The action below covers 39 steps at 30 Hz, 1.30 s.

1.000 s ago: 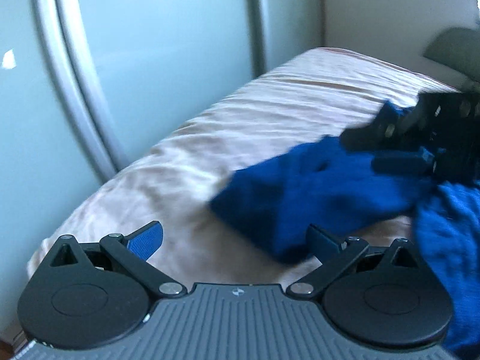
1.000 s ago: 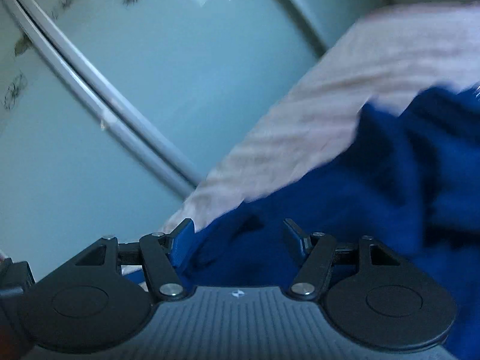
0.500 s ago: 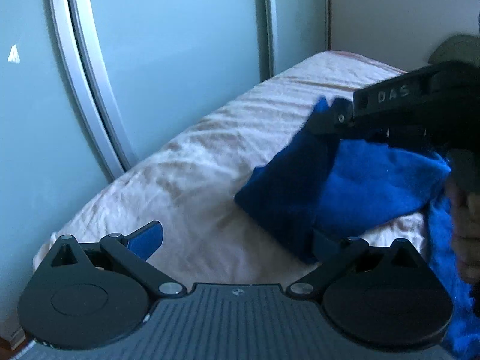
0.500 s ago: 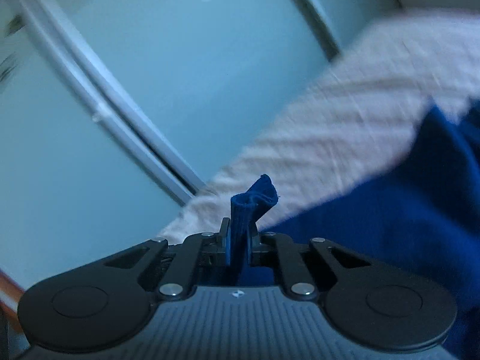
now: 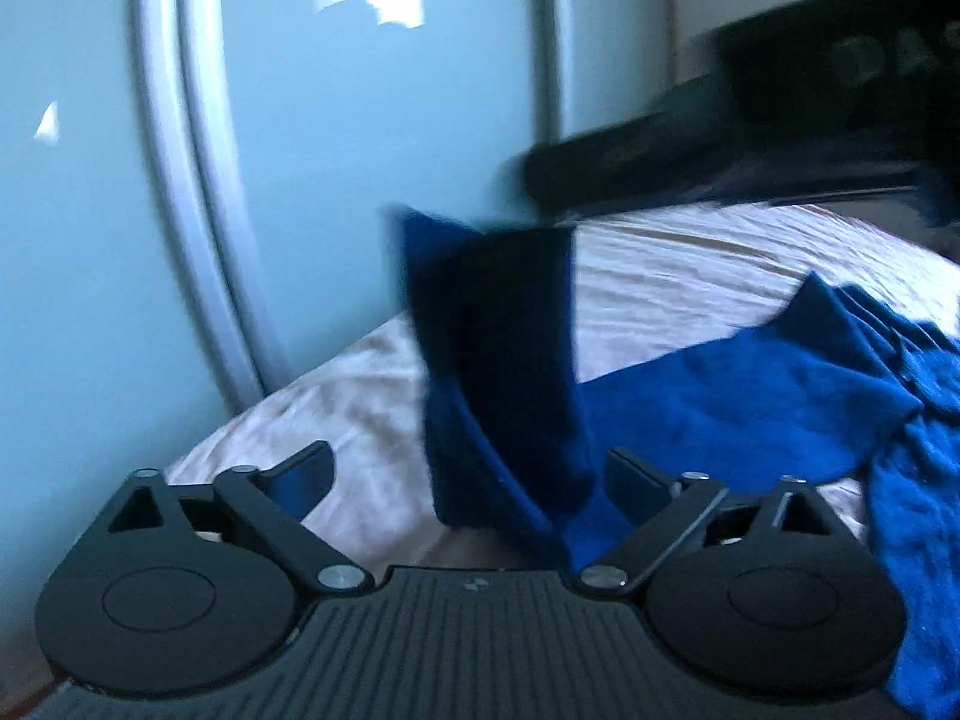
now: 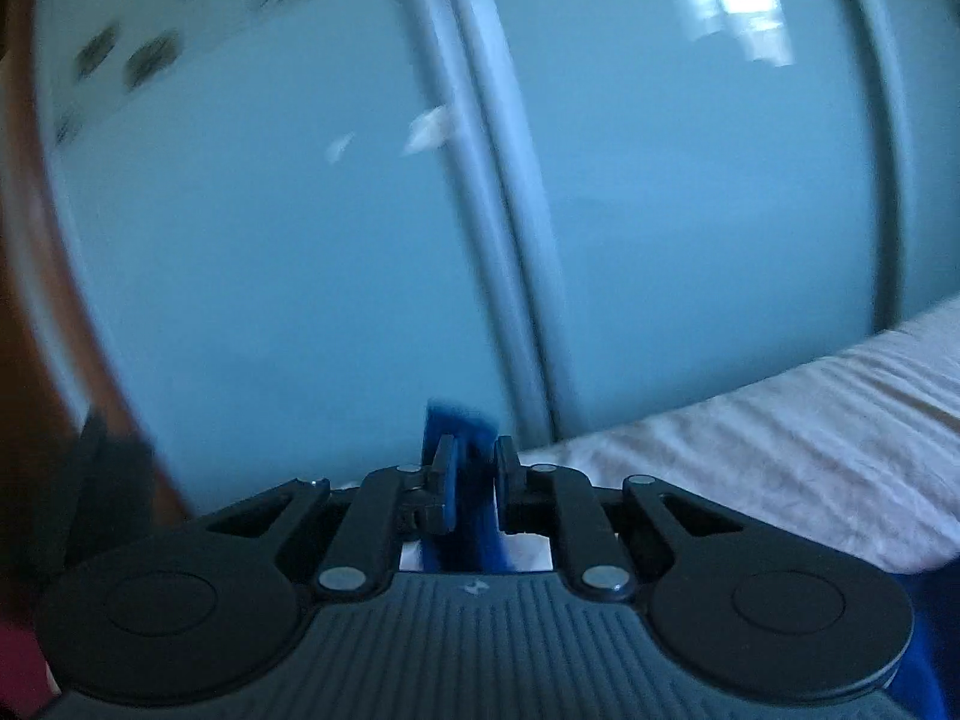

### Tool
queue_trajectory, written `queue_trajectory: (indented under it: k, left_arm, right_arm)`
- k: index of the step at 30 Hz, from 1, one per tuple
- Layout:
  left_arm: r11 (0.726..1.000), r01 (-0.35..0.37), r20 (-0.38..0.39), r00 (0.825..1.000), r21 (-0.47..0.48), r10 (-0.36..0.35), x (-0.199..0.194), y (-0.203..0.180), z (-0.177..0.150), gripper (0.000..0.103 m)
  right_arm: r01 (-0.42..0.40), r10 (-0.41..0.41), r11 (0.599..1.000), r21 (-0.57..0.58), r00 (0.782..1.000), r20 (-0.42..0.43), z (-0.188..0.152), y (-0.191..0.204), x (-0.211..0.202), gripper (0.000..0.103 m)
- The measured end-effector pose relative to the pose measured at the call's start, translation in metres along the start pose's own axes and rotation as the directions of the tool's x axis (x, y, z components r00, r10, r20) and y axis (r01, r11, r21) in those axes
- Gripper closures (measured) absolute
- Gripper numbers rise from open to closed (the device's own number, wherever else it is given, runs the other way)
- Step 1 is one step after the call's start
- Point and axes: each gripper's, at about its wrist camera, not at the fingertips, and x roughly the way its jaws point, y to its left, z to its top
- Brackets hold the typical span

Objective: Fold small clothes

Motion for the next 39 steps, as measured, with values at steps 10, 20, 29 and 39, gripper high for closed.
queue_trajectory:
  k: [10, 20, 29, 39]
  left_arm:
    - [0.979, 0.029, -0.013, 0.999, -0.201, -0.032, 0.015, 0.043, -0.002, 0.020]
    - [0.992, 0.027, -0.019, 0.999, -0.123, -0.029, -0.007, 0.059, -0.011, 0.010]
    - [0.998, 0.037, -0.013, 0.999, -0.059, -0.038, -0.011, 0.054, -0.018, 0.009]
    - [0.988, 0.043, 0.039, 0.999, -0.145, -0.038, -0.020, 0.068, -0.025, 0.009]
  right_arm:
    - [0.151, -0.149, 0.963, 0.221, 0.988, -0.025, -0.027, -0.037, -0.009, 0.091]
    - [0.070, 0.015, 0.927, 0.368, 0.974, -0.224, -0.034, -0.043, 0.052, 0.023]
    - [0.119, -0.087, 0.990, 0.076, 0.939, -0.333, -0.024, -0.001, 0.098, 0.096]
    - [0.060, -0.050, 0.924, -0.379, 0.998, 0.036, 0.001, 0.082, 0.060, 0.046]
